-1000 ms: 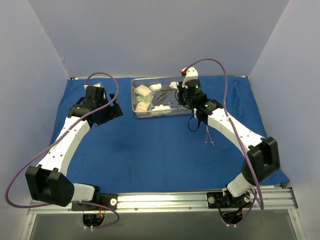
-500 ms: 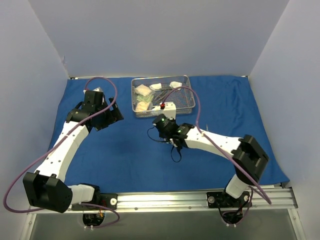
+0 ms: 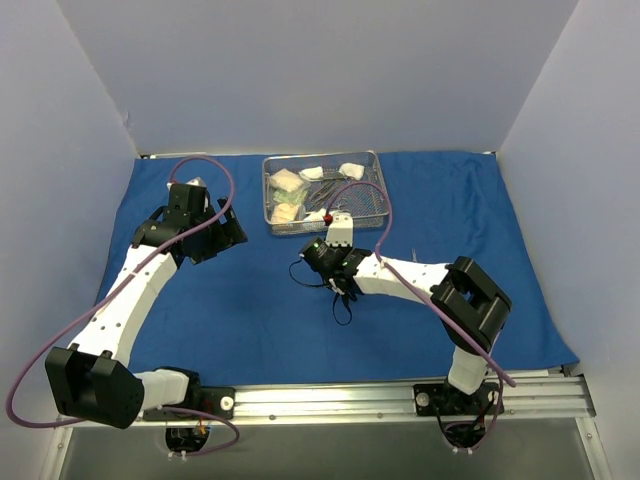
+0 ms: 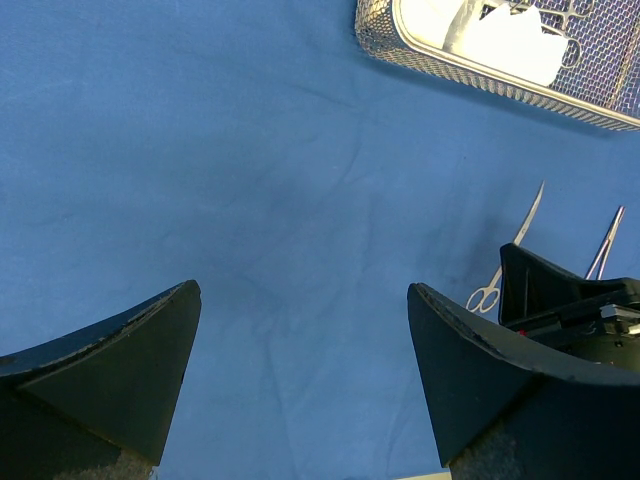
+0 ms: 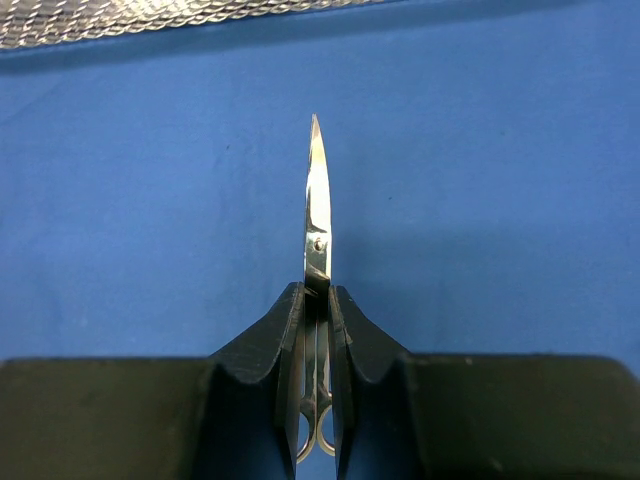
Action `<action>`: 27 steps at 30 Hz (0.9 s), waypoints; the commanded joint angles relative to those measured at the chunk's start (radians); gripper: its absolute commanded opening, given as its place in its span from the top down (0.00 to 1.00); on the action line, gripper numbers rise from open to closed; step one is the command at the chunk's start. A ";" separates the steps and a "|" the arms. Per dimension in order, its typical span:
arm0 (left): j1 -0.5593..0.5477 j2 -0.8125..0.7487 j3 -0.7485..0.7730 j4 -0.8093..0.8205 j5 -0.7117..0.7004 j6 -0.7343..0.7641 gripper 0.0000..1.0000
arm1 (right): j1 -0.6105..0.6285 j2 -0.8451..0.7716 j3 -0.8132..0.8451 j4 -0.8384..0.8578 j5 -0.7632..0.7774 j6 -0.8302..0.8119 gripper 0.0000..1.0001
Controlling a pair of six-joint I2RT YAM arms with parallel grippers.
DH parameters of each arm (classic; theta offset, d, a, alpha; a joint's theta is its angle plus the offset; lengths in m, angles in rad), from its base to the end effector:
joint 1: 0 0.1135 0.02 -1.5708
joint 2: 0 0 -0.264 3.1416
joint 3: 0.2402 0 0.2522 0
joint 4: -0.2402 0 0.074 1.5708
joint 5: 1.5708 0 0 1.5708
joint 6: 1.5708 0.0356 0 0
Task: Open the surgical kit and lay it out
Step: Place the medical item in the surgical kit.
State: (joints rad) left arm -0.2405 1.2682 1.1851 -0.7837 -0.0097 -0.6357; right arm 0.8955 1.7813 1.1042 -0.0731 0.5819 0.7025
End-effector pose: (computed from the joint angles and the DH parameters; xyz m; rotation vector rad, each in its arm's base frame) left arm 0.2539 -0.0619 0.3214 -0.4900 2.4253 -0.3747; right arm 0.2526 0.2840 0.1942 0.0722 2.1843 0.2230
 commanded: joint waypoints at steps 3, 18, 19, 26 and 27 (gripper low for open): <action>0.001 -0.013 0.010 0.000 0.007 -0.002 0.06 | -0.024 0.013 0.000 -0.050 0.087 0.006 1.00; 0.001 -0.015 0.002 0.008 -0.003 -0.004 0.06 | -0.083 -0.040 -0.078 0.010 0.006 -0.098 1.00; 0.001 -0.013 0.004 0.008 -0.003 -0.004 0.06 | -0.083 -0.037 -0.078 0.009 0.004 -0.091 1.00; 0.001 -0.016 -0.002 0.008 -0.001 -0.004 0.06 | -0.060 -0.020 -0.084 0.009 -0.016 -0.066 1.00; 0.001 -0.016 -0.004 0.009 -0.001 -0.004 0.06 | -0.058 -0.019 -0.080 0.010 -0.019 -0.066 1.00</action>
State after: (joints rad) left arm -0.2405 1.2682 1.1847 -0.7834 -0.0101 -0.6357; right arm 0.8211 1.7809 1.0229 -0.0628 0.5556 0.6243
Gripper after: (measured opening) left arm 0.938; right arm 0.088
